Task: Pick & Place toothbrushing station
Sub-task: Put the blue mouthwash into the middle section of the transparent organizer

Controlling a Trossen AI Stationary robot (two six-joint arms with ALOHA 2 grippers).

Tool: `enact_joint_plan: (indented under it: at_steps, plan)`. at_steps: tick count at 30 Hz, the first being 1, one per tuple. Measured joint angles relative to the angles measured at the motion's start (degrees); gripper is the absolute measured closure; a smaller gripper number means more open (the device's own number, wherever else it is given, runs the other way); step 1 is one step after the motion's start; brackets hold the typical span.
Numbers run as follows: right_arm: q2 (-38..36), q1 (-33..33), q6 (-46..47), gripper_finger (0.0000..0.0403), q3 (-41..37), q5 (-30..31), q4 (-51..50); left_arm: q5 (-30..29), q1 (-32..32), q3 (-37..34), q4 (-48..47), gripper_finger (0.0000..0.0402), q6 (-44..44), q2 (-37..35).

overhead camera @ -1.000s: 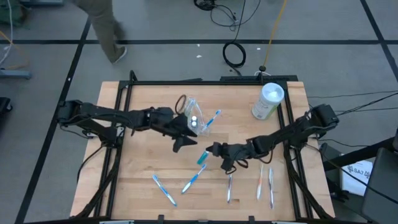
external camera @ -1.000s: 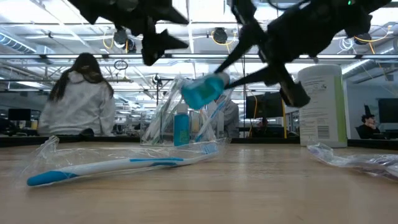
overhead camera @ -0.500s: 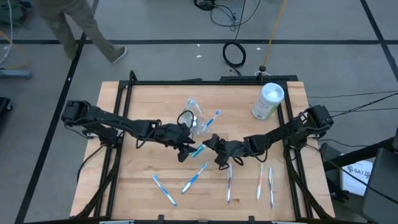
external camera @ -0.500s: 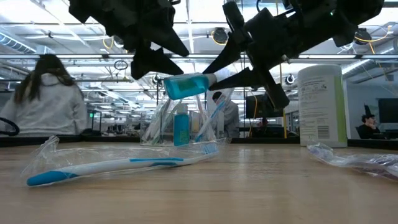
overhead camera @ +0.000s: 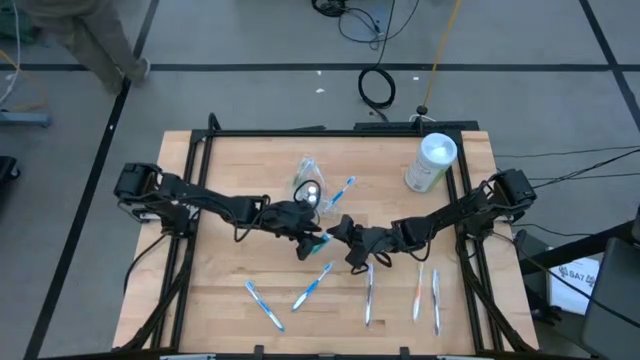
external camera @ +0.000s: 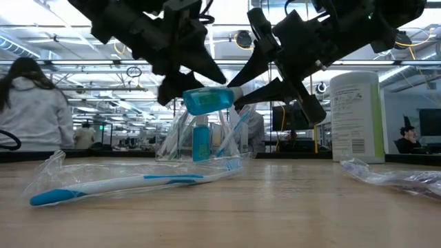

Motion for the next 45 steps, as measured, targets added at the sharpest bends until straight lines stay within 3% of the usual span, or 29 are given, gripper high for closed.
enact_joint_plan:
  at_steps: [27,38,45]
  plan:
    - [0.0,-1.2,1.6,0.0303,0.0,0.1,1.0,2.2,-0.1,0.0,-3.5,0.0191,0.3,0.9]
    - [0.0,-1.2,7.0,0.0289,0.0,0.1,1.9,2.2,0.0,0.0,-3.1,0.0291,0.4,0.9]
    - [0.0,-1.2,12.8,0.0245,0.0,0.0,2.4,1.8,0.0,0.0,-2.9,0.03,1.2,0.9]
